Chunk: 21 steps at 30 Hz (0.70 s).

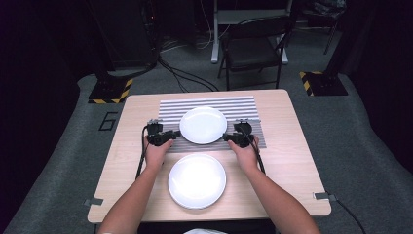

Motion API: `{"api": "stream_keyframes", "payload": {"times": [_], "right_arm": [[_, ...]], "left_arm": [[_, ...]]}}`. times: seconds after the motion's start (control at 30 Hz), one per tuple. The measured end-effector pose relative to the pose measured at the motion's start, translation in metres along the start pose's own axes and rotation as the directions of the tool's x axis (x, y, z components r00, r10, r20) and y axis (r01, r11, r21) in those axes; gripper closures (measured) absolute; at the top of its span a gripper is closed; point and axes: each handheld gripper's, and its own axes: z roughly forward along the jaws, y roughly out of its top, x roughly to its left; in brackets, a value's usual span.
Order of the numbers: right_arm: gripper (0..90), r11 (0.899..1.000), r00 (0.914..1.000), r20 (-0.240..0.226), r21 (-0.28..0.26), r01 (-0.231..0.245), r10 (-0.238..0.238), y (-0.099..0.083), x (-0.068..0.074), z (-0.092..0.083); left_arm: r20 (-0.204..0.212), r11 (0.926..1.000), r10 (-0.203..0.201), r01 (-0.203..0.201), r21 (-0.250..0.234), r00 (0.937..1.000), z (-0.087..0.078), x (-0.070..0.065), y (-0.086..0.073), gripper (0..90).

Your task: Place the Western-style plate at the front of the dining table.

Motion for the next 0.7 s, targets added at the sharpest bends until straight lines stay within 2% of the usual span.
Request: {"api": "stream_keyframes", "payload": {"times": [0.1, 0.33, 0.37, 0.5, 0.7], "right_arm": [[47.1, 1.0, 1.0, -0.009, -0.006, 0.0, 0.0, -0.003, 0.001, -0.006], [44.5, 0.997, 0.9963, -0.027, -0.008, 0.081, -0.082, -0.015, 0.006, -0.018], [44.4, 0.997, 0.9968, -0.035, -0.007, 0.071, -0.072, -0.017, 0.006, -0.02], [43.7, 0.997, 0.9959, -0.04, -0.01, 0.082, -0.082, -0.023, 0.004, -0.025], [42.6, 0.994, 0.9934, -0.03, -0.014, 0.11, -0.11, -0.032, 0.001, -0.035]], "left_arm": [[-0.001, 0.9999, 0.01, -0.01, 0.002, 0.9999, -0.006, 0.001, -0.003, 51.5], [0.005, 0.9996, 0.026, -0.026, 0.005, 0.9996, -0.022, 0.004, -0.011, 48.6], [0.002, 0.9997, 0.026, -0.026, 0.002, 0.9997, -0.024, 0.004, -0.012, 48.4], [-0.003, 0.9993, 0.037, -0.037, 0.001, 0.9993, -0.034, 0.005, -0.017, 46.6], [-0.011, 0.9987, 0.051, -0.051, 0.006, 0.9987, -0.045, 0.006, -0.024, 46.1]]}}
